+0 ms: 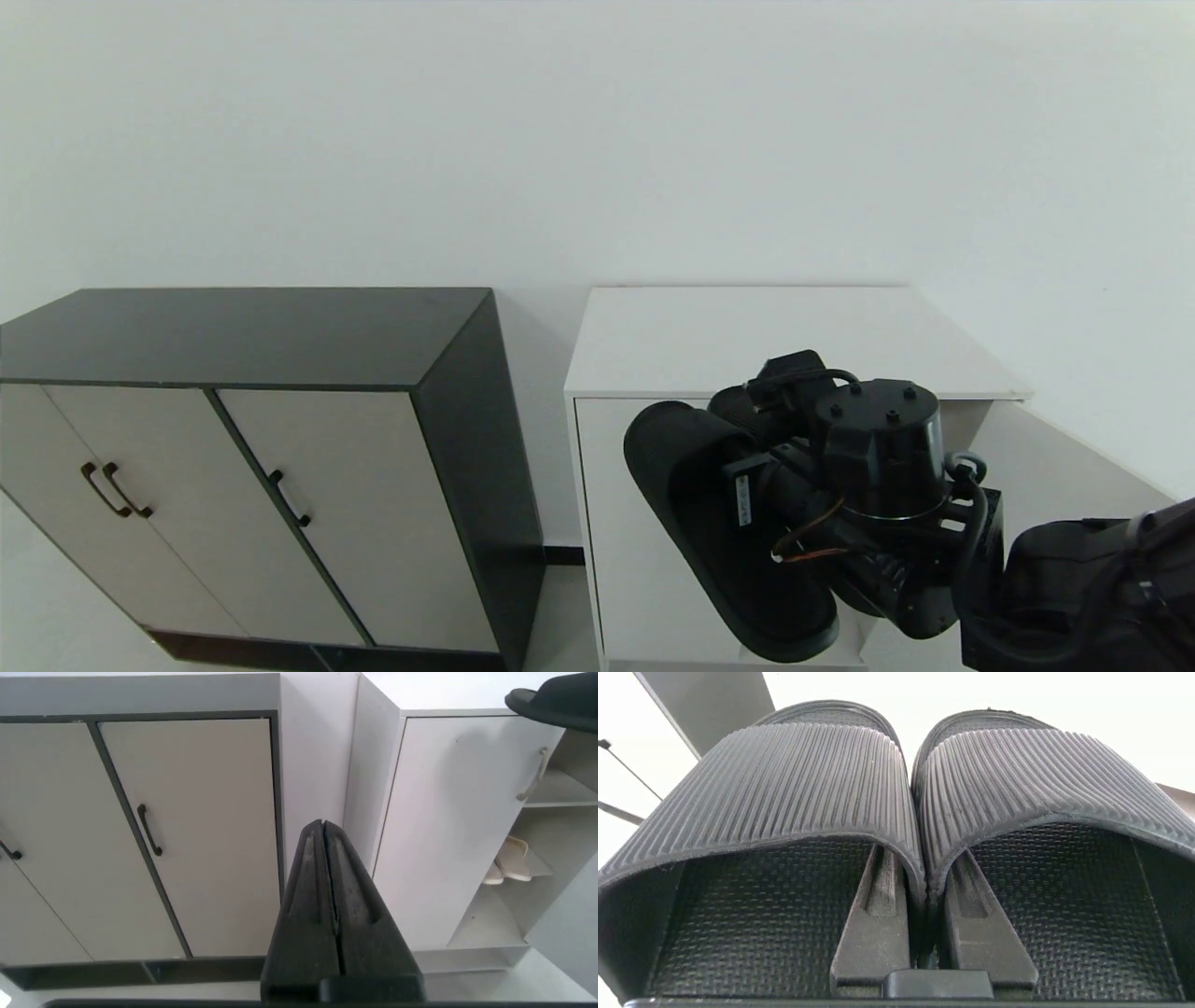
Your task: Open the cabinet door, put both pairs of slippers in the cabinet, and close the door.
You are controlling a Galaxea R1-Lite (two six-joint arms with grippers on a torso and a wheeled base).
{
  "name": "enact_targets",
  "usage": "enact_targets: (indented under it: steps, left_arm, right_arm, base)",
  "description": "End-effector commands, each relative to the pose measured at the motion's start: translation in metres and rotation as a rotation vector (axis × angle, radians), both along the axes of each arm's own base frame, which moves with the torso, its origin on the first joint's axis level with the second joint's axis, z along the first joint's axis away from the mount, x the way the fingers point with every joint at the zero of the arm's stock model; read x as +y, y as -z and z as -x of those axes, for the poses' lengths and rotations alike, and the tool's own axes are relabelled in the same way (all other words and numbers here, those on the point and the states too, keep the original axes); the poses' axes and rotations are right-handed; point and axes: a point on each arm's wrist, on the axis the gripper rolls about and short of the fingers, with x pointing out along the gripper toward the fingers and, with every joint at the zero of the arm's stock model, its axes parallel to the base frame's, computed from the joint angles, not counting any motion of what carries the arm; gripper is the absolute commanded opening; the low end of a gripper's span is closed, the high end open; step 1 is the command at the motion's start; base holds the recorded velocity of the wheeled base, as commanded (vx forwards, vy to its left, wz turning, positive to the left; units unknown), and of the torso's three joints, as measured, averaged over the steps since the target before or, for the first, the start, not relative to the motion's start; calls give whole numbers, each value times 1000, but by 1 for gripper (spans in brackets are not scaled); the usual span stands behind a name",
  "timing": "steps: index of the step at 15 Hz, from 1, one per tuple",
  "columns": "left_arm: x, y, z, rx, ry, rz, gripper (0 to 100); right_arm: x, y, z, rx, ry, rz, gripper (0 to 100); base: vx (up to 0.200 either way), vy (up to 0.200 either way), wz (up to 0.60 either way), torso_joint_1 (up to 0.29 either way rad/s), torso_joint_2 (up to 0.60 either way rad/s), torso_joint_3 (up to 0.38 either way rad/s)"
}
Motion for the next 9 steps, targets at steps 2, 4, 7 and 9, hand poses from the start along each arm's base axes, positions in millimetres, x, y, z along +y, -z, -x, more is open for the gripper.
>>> enact_targets:
  steps: [2, 4, 7, 9]
  left_arm:
    - [0, 0, 0, 0, 2, -1, 0]
    - [0, 0, 0, 0, 1, -1, 0]
    - [0, 0, 0, 0, -1, -1, 0]
    - [0, 0, 0, 0, 2, -1, 0]
  right_arm:
    - [0, -1, 0, -2, 0, -2, 0]
    - [-1, 0, 1, 0, 1, 3, 0]
    - [-3, 0, 6, 2, -11, 7, 0]
    - [-2, -1, 10, 2, -24, 7, 0]
  base:
    - [0, -200, 0, -5, 2, 5]
    - [0, -200, 0, 10, 5, 2]
    - [0, -200, 0, 4, 2, 1]
    - [0, -200, 0, 2, 2, 2]
